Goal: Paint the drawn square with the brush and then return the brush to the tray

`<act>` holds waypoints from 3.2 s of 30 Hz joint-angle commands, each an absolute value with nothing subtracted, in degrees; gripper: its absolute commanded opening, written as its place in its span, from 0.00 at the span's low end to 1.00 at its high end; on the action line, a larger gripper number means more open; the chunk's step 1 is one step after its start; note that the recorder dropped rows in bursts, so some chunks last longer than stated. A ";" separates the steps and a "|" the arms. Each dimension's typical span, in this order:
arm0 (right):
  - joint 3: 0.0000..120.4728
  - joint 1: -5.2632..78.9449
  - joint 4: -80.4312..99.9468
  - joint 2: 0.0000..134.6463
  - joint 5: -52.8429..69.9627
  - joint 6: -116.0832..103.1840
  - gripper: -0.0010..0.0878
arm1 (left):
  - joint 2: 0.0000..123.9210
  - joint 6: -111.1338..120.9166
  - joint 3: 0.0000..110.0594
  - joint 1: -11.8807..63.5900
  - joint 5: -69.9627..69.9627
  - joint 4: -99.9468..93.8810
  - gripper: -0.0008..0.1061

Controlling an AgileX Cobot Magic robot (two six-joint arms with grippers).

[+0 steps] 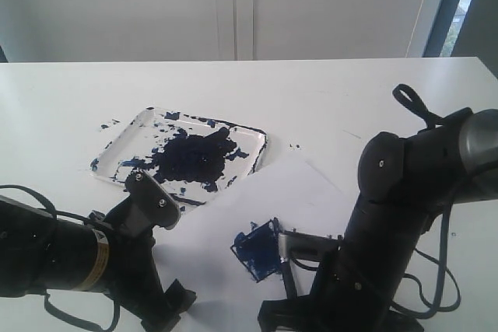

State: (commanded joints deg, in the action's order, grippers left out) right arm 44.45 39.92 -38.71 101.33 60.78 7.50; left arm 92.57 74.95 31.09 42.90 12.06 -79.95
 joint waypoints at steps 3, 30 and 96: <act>44.46 39.92 -38.84 101.33 62.23 7.50 0.01 | 92.57 74.95 31.09 42.90 12.06 -79.95 0.99; 44.46 39.92 -43.93 99.07 60.33 8.79 0.01 | 92.57 74.95 31.09 42.90 12.17 -79.95 0.99; 40.60 39.92 36.76 92.12 26.11 -26.34 0.01 | 84.39 74.79 34.79 42.90 11.88 -78.62 0.99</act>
State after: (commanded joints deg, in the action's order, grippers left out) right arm 40.60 39.92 36.76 92.12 26.11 -26.34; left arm 84.39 74.79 34.79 42.90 11.88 -78.62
